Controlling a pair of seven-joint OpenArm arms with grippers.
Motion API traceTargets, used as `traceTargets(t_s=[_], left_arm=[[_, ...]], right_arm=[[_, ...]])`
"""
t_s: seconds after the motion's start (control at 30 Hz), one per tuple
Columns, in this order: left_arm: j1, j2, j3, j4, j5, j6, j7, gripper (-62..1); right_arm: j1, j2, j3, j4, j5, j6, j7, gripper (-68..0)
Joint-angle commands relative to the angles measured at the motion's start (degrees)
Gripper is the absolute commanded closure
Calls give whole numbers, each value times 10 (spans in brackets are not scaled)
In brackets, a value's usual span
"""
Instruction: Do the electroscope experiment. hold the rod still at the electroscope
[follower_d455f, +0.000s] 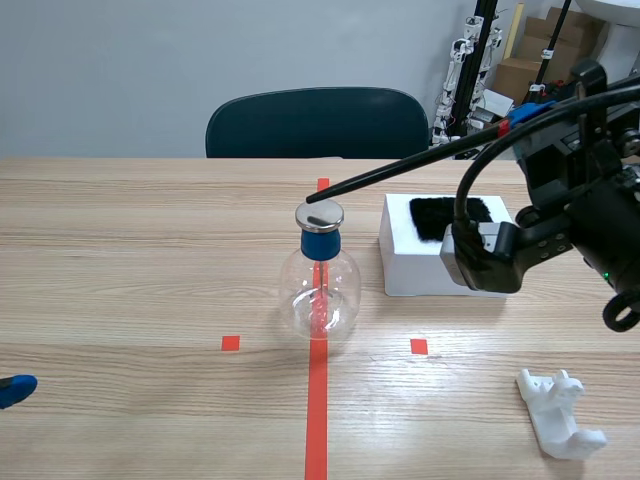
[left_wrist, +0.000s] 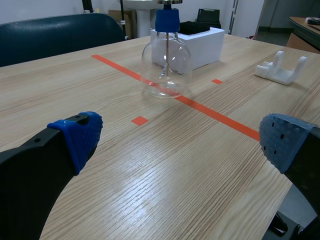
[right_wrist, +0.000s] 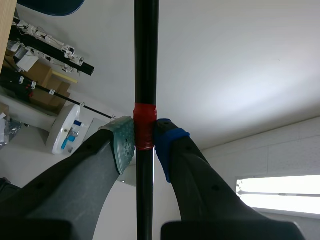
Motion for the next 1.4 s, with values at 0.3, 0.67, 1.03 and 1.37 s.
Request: traceTargets(t_s=[0.3,0.67,1.03,1.37], left_arm=[[-1,-3,-2,9,-8,0,-12,-623],[-1,-3,-2,9,-7,0,-12,-623],[-1,-3,-2,9,-7,0,-12,-623],[-1,-3,-2,9,-7,0,-12,-623]], right_arm=[[7,3,10,7,-3,-8,-5,-24],[-91,-16,123,125,9,-10,0,-24],[-312,-152,224,290,36,-10,68,-24],[-471,-230,224,295,179,-10,170,-24]])
